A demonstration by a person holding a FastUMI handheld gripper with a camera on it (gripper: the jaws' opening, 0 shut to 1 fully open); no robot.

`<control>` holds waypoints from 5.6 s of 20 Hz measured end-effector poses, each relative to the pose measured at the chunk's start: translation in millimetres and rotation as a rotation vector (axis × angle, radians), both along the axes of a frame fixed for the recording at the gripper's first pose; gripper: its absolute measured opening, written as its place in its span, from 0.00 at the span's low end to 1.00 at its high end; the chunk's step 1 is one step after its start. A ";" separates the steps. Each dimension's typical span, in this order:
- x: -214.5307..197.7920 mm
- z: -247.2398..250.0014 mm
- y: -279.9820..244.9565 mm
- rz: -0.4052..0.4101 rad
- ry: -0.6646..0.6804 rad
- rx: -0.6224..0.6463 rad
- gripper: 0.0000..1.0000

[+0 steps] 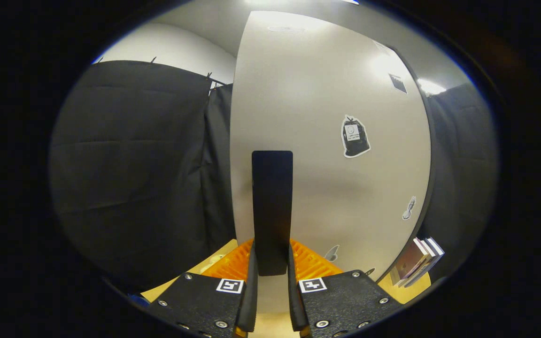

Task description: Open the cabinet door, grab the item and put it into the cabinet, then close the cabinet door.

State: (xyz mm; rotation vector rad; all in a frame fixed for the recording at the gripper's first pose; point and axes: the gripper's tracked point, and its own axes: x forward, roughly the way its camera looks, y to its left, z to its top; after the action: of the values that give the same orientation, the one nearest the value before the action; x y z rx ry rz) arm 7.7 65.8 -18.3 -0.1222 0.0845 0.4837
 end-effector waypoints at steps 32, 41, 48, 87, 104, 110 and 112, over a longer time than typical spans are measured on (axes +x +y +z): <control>-78.2 11.3 -269.4 -0.020 0.027 0.083 0.28; -79.4 7.0 -294.1 -0.185 -0.031 0.111 0.79; -111.9 12.7 -286.3 -0.271 -0.143 0.261 0.88; -67.4 -437.2 -6.1 -0.180 0.103 -0.028 0.49; 2.5 -190.2 11.6 -0.197 0.026 -0.080 0.49; 84.8 -73.1 12.7 -0.312 -0.085 -0.011 0.49; 120.2 -48.2 11.4 -0.322 -0.107 -0.002 0.49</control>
State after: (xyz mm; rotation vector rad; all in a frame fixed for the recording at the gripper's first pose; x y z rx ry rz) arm 127.9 77.2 -66.4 -0.1335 -0.0006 0.1555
